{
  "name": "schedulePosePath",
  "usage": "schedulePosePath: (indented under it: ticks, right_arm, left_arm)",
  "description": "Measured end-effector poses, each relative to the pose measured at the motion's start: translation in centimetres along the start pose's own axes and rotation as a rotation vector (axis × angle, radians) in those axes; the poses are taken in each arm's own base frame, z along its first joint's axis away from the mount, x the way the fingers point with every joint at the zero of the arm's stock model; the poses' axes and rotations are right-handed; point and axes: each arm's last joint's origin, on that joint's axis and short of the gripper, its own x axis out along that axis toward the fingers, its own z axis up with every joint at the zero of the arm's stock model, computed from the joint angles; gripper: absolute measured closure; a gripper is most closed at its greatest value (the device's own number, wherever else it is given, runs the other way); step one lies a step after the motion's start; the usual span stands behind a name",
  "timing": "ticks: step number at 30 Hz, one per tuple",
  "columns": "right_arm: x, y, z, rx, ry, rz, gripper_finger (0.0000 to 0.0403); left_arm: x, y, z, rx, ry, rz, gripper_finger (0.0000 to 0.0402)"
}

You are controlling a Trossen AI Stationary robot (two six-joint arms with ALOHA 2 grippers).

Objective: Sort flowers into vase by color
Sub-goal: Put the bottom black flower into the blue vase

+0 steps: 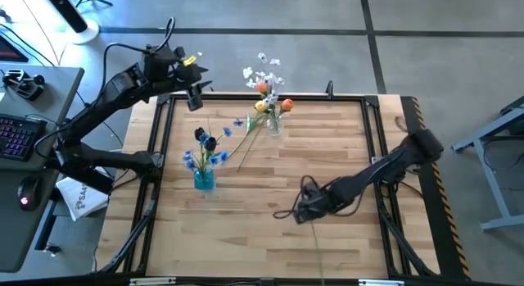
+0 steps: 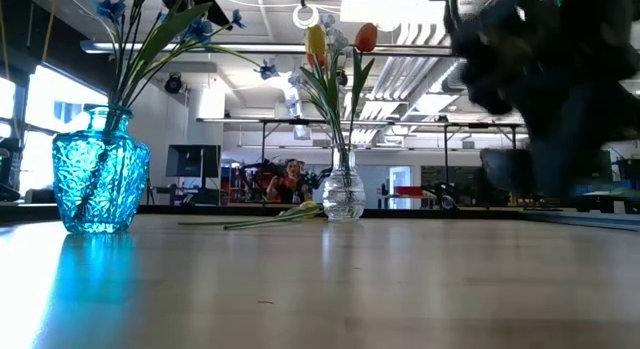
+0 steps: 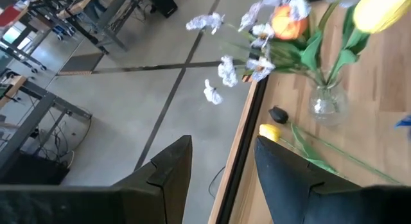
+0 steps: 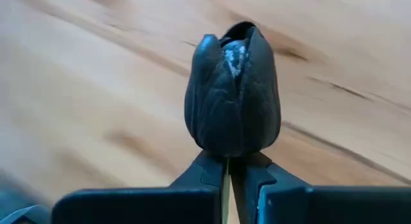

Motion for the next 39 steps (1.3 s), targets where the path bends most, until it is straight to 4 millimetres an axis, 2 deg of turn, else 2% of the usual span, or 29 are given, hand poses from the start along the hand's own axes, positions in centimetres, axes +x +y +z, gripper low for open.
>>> schedulePosePath:
  ticks: [4,8,11,14,16,19,24,30,39]
  right_arm:
    - [-4.7,0.4,2.4,-0.013,-0.195,0.181,0.0398]
    - [-10.6,0.8,5.5,-0.055,-0.462,0.334,0.04]
    - [-15.7,1.8,7.8,-0.142,-0.678,0.399,0.0401]
    - [-20.1,3.6,9.8,-0.264,-0.878,0.439,0.0401]
    - [-22.3,5.0,10.9,-0.352,-0.982,0.472,0.0402]
    - [-24.0,7.1,12.3,-0.473,-1.106,0.505,0.0402]
    - [-24.2,9.9,14.4,-0.595,-1.23,0.625,0.0402]
    - [-20.8,12.7,16.6,-0.726,-1.292,0.708,0.0402]
    - [-16.1,14.9,17.7,-0.929,-1.325,0.739,0.0403]
  left_arm:
    - [-1.0,-0.4,0.5,-0.032,-0.069,-0.03,0.0243]
    - [-2.2,-1.1,1.2,-0.063,-0.23,-0.212,0.0243]
    - [-3.0,-1.4,1.8,-0.097,-0.329,-0.299,0.0243]
    - [-3.6,-1.4,2.0,-0.116,-0.355,-0.286,0.0243]
    - [-4.3,-1.3,1.9,-0.128,-0.369,-0.26,0.0243]
    - [-5.4,-1.0,1.8,-0.133,-0.38,-0.212,0.0243]
    - [-6.8,-0.7,1.3,-0.145,-0.37,-0.12,0.0243]
    - [-8.0,-0.6,0.9,-0.154,-0.36,-0.056,0.0243]
    - [-8.4,-0.7,0.3,-0.147,-0.316,-0.045,0.0243]
